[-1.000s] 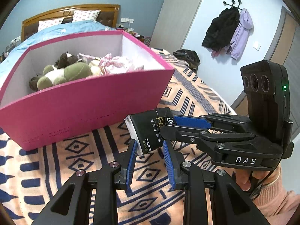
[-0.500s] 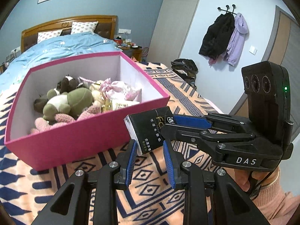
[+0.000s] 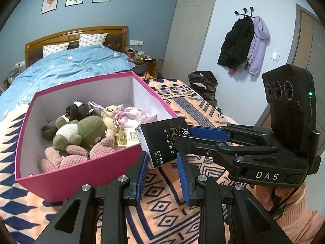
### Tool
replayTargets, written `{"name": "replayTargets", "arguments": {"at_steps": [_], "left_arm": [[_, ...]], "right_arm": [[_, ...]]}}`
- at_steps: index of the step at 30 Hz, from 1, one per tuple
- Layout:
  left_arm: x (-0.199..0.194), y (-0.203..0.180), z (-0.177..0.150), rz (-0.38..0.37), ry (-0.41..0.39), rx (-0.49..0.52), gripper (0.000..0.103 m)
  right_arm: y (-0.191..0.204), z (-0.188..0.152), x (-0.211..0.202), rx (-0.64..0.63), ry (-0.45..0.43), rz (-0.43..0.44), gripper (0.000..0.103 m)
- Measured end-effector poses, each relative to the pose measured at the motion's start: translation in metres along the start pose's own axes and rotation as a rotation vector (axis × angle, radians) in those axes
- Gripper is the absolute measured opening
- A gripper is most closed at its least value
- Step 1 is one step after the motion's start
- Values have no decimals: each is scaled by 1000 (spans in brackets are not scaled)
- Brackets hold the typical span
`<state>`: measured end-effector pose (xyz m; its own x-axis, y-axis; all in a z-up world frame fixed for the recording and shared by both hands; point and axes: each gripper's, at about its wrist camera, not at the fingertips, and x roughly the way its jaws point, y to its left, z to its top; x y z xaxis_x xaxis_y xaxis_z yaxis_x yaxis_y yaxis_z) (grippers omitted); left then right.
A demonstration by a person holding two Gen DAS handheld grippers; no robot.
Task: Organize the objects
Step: 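Carry the black tissue pack over the magenta box with the left gripper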
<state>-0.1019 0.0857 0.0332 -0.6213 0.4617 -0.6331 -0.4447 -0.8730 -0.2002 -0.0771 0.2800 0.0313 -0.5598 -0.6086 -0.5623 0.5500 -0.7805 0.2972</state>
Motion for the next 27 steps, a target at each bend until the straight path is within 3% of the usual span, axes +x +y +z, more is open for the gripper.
{"name": "replayTargets", "arguments": {"at_steps": [27], "left_arm": [[22,19,20,34,12,-38,28]], "right_arm": [[-12,24,21,33,9,0,35]]}}
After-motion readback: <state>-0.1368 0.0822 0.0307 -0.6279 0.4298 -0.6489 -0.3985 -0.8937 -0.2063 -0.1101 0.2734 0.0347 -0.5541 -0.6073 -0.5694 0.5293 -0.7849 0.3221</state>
